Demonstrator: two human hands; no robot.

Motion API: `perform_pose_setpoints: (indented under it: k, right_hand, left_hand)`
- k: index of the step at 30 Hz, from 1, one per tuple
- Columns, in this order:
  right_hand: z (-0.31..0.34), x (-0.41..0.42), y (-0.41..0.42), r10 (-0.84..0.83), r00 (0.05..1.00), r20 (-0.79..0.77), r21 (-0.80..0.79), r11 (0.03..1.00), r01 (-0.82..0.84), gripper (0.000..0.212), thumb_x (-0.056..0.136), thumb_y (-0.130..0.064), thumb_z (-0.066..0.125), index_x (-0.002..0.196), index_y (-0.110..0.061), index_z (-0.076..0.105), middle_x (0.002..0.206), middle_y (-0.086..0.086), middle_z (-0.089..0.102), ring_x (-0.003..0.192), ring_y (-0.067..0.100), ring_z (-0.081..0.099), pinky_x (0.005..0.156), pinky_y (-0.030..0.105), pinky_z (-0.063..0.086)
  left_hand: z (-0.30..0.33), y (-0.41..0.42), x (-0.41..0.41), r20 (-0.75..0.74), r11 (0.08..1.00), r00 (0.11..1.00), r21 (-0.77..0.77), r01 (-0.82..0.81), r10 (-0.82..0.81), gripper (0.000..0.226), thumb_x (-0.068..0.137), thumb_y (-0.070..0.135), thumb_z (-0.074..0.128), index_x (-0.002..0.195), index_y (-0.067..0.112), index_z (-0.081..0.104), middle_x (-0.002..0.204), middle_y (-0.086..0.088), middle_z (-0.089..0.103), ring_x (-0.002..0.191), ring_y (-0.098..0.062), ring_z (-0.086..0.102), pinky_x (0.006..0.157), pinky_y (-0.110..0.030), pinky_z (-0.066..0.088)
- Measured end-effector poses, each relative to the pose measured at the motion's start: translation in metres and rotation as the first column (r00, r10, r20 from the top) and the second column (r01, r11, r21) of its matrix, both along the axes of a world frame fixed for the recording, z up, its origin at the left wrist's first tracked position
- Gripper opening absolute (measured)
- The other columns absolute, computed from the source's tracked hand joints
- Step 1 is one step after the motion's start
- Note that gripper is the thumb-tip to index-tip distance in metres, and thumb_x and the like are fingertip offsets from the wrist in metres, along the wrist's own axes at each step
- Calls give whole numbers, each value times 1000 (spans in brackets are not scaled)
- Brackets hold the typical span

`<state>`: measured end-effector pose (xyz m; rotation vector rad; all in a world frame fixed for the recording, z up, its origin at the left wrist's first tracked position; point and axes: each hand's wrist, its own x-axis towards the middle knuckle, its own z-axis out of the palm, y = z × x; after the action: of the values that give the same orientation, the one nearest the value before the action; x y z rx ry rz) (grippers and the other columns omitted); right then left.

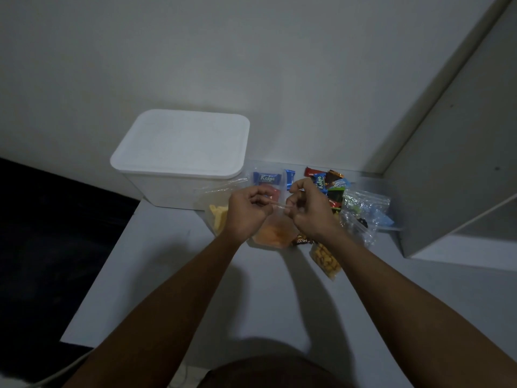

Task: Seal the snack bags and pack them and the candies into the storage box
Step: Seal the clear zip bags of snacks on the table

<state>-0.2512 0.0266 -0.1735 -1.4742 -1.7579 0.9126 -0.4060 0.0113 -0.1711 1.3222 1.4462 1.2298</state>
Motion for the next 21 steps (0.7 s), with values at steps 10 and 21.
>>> perform_pose_setpoints:
  k: [10, 21]
  right_hand:
    - [6, 0, -1, 30, 999, -26, -1, 1000, -30, 44, 79, 0, 72, 110, -17, 45, 81, 6, 67, 75, 19, 66, 66, 32, 54]
    - [6, 1, -2, 21, 1000, -18, -21, 1000, -21, 49, 79, -4, 73, 112, -21, 41, 83, 7, 67, 77, 22, 66, 71, 42, 57]
  left_hand:
    - [-1, 0, 2, -65, 999, 998, 33, 19, -17, 37, 69, -11, 69, 103, 5, 68, 83, -4, 71, 72, -13, 67, 71, -27, 58]
    - [-3, 5, 1, -14, 998, 998, 19, -58, 59, 41, 77, -14, 64, 98, 20, 58, 73, 5, 66, 69, -10, 65, 68, -33, 57]
